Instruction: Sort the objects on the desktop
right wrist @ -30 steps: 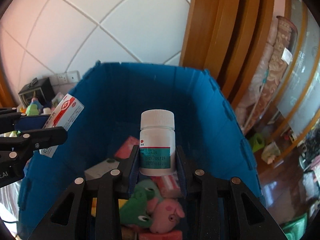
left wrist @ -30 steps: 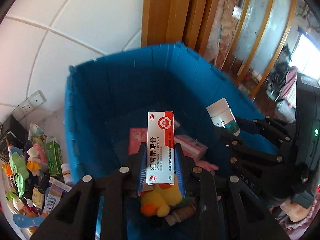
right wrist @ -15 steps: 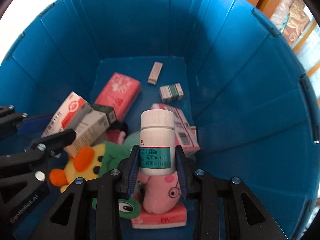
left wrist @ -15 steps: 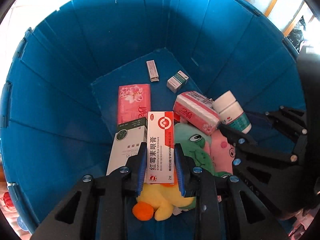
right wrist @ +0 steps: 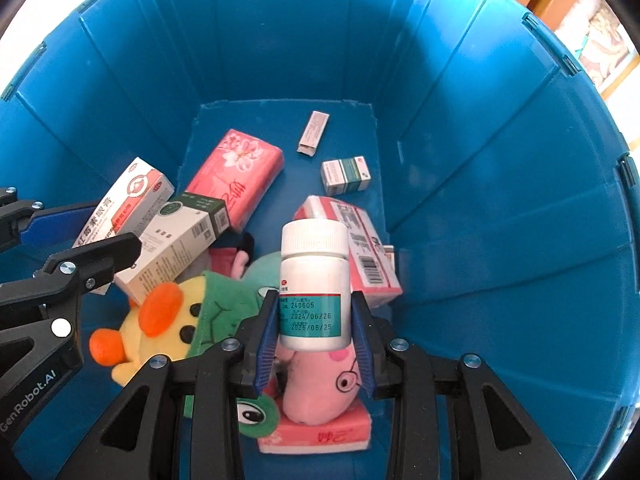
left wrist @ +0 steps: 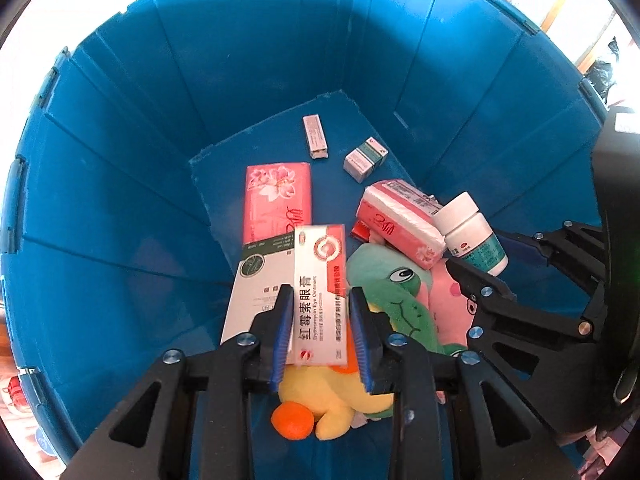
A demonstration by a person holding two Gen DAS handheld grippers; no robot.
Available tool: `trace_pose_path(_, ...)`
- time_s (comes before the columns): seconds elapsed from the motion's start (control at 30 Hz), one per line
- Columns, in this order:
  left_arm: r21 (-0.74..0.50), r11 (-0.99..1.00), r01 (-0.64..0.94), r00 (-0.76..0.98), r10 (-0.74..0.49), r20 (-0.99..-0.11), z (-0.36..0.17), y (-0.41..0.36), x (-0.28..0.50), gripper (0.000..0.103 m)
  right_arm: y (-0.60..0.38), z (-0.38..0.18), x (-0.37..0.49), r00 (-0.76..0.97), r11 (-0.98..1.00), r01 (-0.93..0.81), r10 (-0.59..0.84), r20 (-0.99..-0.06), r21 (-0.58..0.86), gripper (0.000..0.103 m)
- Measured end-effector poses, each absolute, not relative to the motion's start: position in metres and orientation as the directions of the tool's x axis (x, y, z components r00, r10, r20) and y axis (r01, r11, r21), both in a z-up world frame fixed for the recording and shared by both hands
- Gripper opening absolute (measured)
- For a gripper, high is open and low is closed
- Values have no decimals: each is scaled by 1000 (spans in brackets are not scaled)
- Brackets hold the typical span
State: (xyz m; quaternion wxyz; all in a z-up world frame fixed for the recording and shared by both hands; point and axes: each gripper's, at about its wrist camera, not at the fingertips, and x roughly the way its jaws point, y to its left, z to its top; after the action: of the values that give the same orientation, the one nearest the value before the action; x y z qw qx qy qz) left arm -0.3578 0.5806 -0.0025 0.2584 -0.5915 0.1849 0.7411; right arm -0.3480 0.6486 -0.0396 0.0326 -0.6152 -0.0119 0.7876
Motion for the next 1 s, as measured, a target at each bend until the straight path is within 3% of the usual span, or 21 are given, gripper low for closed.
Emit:
trace_pose_path(0.1, -35, -803, -596, -170, 169, -971, 1, 577, -360, 45, 648, -41, -349, -235, -998, -39, 57, -970, -49, 34)
trace_pose_path(0.17, -43, -803, -594, -169, 177, -970, 5, 575, -360, 46, 649, -39, -349, -234, -998, -42, 59, -970, -51, 35)
trace_pose_path(0.2, -44, -802, -595, -173, 181, -968, 9, 574, -360, 46, 650, -38, -349, -231, -998, -47, 60, -971, -51, 40)
trace_pose_path(0.33, -57, -799, -598, -190, 210, -959, 28, 564, -356, 47, 652, -27, -345, -243, -997, -60, 70, -968, -57, 76)
trace_pose_path(0.53, -61, -789, -611, -258, 271, -927, 69, 537, -338, 49, 645, 4, -326, -307, -998, -39, 55, -950, -45, 100)
trace_pose_path(0.83, -73, -763, -642, -388, 405, -828, 132, 478, -281, 52, 612, 51, -278, -408, -999, 11, 26, -913, -33, 103)
trace_pose_path(0.9, -49, -769, -638, -455, 427, -782, 142, 464, -264, 66, 605, 58, -266, -433, -999, 22, 29, -901, -42, 103)
trace_pose_path(1.0, -19, -781, -624, -546, 454, -704, 149, 443, -239, 77, 596, 67, -250, -481, -999, 26, 19, -877, -36, 103)
